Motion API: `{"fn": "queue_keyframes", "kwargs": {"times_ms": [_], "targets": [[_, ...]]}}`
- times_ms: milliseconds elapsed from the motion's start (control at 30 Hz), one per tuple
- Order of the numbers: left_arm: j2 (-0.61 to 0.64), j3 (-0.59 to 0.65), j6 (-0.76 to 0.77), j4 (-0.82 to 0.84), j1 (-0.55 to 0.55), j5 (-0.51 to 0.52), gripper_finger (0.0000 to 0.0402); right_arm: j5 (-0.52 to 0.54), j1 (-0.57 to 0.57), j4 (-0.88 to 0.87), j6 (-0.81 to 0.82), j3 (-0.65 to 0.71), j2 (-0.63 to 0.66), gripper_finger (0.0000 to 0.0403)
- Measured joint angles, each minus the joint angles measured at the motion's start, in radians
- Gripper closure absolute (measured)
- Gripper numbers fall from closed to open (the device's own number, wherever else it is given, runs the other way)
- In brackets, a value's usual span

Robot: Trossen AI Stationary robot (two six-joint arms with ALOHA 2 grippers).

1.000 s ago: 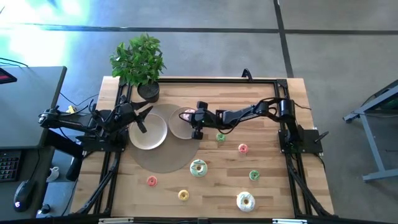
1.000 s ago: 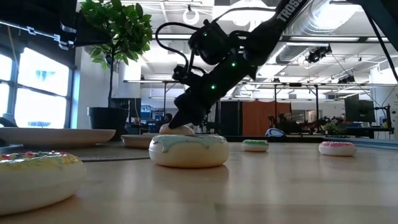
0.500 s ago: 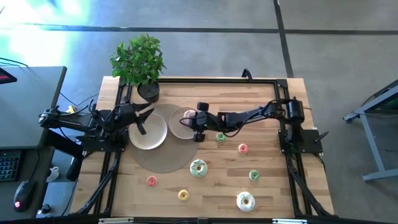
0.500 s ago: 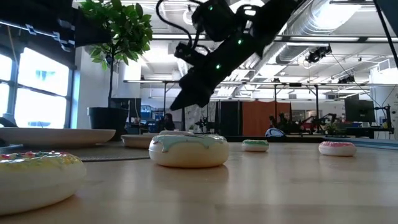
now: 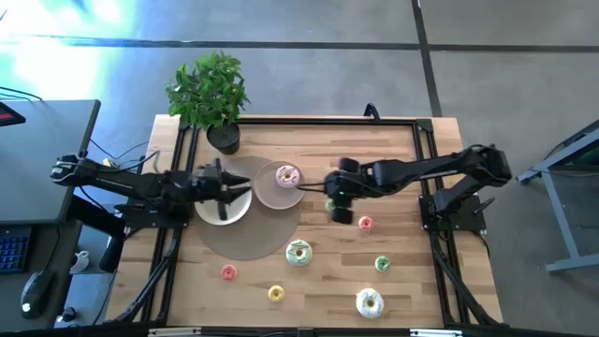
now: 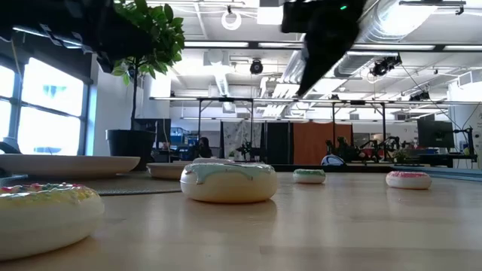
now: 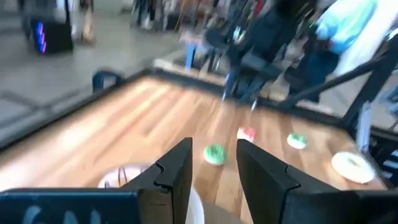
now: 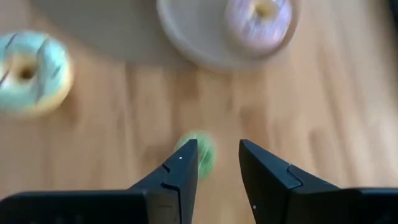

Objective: Pick & Place donuts
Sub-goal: Put the large blue donut on the light brown plate

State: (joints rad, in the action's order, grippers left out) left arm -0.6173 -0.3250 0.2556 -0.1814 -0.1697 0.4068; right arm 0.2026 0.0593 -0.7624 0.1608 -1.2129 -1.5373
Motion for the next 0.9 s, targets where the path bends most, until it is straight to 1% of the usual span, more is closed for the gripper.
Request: {"fn": "queue_keyframes", "kwargs": {"times_ms": [100, 200, 267, 333, 433, 533, 600, 700, 800, 900], "targets": [[-0.126, -0.061, 0.090, 0.034, 0.000, -0.014, 0.0277, -0.006, 0.032, -0.083, 0.096, 0.000, 0.033, 0.0289], [-0.257, -0.123, 0.152, 0.051, 0.000, -0.100, 0.0277, -0.004, 0.063, -0.109, 0.127, 0.000, 0.040, 0.0289], [-0.360, -0.162, 0.161, 0.055, -0.001, -0.164, 0.0277, 0.011, 0.083, -0.105, 0.127, 0.000, 0.040, 0.0289], [-0.461, -0.201, 0.162, 0.059, -0.001, -0.215, 0.0277, 0.082, 0.100, -0.080, 0.136, 0.000, 0.035, 0.0289], [-0.603, -0.265, 0.169, 0.057, -0.001, -0.288, 0.0277, 0.212, 0.119, -0.046, 0.204, 0.000, 0.032, 0.0289], [-0.743, -0.329, 0.168, 0.059, -0.001, -0.365, 0.0277, 0.302, 0.123, -0.043, 0.248, 0.000, 0.032, 0.0289], [-0.830, -0.376, 0.164, 0.056, -0.001, -0.416, 0.0277, 0.335, 0.125, -0.049, 0.240, 0.000, 0.032, 0.0289], [-0.939, -0.440, 0.154, 0.057, -0.001, -0.488, 0.0277, 0.353, 0.125, -0.048, 0.221, 0.000, 0.031, 0.0289], [-1.024, -0.494, 0.098, 0.058, -0.001, -0.563, 0.0277, 0.379, 0.125, -0.047, 0.250, 0.000, 0.031, 0.0289], [-1.089, -0.530, 0.046, 0.061, -0.001, -0.591, 0.0277, 0.394, 0.127, -0.050, 0.264, 0.000, 0.031, 0.0289]]}}
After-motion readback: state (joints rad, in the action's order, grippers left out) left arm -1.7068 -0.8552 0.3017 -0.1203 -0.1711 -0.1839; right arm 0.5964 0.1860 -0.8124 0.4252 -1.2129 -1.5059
